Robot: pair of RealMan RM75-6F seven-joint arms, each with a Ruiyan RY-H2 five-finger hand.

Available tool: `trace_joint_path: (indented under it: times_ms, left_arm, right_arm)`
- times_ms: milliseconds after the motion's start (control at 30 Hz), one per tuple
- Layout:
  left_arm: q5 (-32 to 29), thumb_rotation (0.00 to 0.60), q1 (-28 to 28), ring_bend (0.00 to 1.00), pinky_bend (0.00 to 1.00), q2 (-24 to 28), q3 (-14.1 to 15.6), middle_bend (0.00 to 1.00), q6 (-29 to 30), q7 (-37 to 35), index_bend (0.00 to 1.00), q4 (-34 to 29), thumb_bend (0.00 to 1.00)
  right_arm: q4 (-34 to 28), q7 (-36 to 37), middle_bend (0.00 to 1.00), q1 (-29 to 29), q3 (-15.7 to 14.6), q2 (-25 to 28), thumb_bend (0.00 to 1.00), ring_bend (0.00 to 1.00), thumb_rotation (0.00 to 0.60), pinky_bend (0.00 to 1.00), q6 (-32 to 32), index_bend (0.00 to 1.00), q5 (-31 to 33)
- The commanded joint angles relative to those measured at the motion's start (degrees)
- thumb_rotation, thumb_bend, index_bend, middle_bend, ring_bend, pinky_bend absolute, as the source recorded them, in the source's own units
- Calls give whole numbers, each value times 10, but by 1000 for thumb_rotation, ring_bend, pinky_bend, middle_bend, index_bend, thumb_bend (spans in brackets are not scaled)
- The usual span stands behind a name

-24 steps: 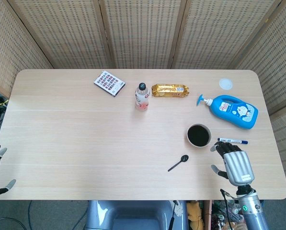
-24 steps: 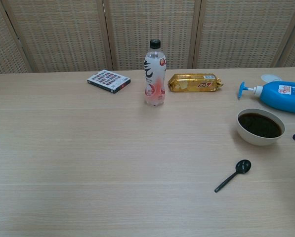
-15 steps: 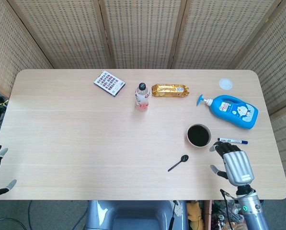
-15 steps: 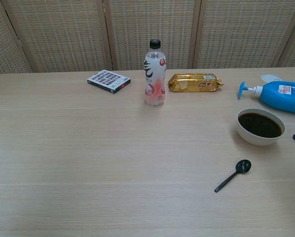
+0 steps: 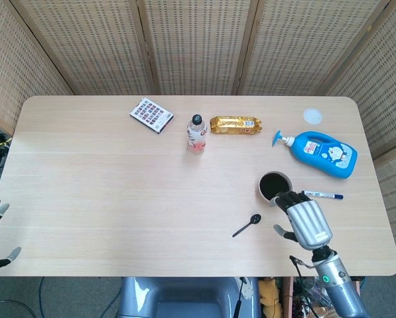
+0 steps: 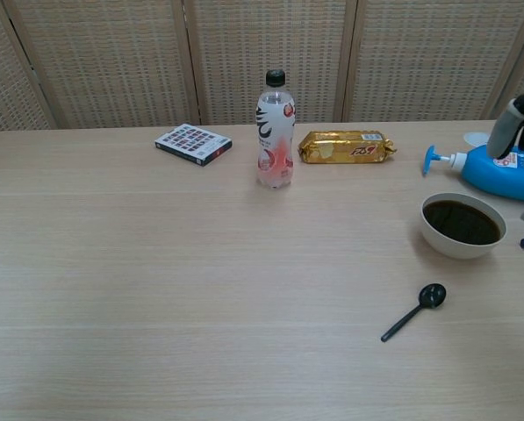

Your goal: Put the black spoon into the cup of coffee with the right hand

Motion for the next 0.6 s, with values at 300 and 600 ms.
trace_joint_path:
  times_ms: [300,600]
  left_arm:
    - [-4,600,-5,0,0,-1,-2,0,-8,4,0,0,226]
    - [-8,600,-8,0,0,1,-3,0,-14,3,0,6,226]
  right_arm:
    - [-8,-78,763,87,22,-26,211,767,600,783,-125,456,42]
    - [53,-133,851,147,29,-96,344,894,600,910,-205,471,111]
